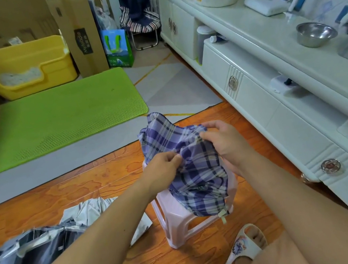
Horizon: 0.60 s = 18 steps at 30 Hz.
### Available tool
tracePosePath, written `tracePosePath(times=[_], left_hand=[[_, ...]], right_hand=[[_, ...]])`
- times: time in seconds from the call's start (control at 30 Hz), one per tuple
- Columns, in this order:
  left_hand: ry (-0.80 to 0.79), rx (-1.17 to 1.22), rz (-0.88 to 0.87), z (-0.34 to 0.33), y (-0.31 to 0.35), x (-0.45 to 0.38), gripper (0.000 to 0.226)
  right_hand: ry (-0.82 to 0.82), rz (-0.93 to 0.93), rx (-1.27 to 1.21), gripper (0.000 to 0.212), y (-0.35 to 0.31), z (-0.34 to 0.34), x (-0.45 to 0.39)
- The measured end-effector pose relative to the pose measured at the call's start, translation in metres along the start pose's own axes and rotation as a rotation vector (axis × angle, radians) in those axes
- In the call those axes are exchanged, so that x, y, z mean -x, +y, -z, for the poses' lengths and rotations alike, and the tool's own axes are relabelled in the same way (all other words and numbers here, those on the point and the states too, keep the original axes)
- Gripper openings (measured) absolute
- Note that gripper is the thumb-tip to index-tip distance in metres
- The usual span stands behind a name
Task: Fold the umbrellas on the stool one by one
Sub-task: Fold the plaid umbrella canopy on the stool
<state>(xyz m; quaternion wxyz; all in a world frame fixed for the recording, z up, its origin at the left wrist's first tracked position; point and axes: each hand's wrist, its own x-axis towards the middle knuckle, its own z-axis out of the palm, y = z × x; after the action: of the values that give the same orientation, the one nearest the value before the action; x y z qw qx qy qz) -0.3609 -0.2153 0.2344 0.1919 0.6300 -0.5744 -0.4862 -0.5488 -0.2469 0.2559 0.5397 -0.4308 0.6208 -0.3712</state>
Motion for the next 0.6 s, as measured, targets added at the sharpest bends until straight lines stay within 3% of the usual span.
tracePosePath(times=[0.13, 0.33, 0.47, 0.6], left_hand=[[0.037, 0.103, 0.081, -0.005, 0.004, 0.001, 0.046], [0.179, 0.24, 0.04, -0.015, 0.009, 0.0, 0.021], [0.304, 0.406, 0.07, -0.014, 0.007, 0.002, 0.025], [0.302, 0.298, 0.013, -0.008, 0.005, 0.007, 0.026]], right_hand=[[-0.008, 0.022, 0.042, 0.033, 0.0, -0.001, -0.002], [0.035, 0.053, 0.045, 0.034, 0.001, 0.004, 0.003], [0.095, 0.051, 0.106, 0.036, 0.005, 0.012, 0.002], [0.094, 0.089, 0.122, 0.025, 0.0, 0.014, 0.005]])
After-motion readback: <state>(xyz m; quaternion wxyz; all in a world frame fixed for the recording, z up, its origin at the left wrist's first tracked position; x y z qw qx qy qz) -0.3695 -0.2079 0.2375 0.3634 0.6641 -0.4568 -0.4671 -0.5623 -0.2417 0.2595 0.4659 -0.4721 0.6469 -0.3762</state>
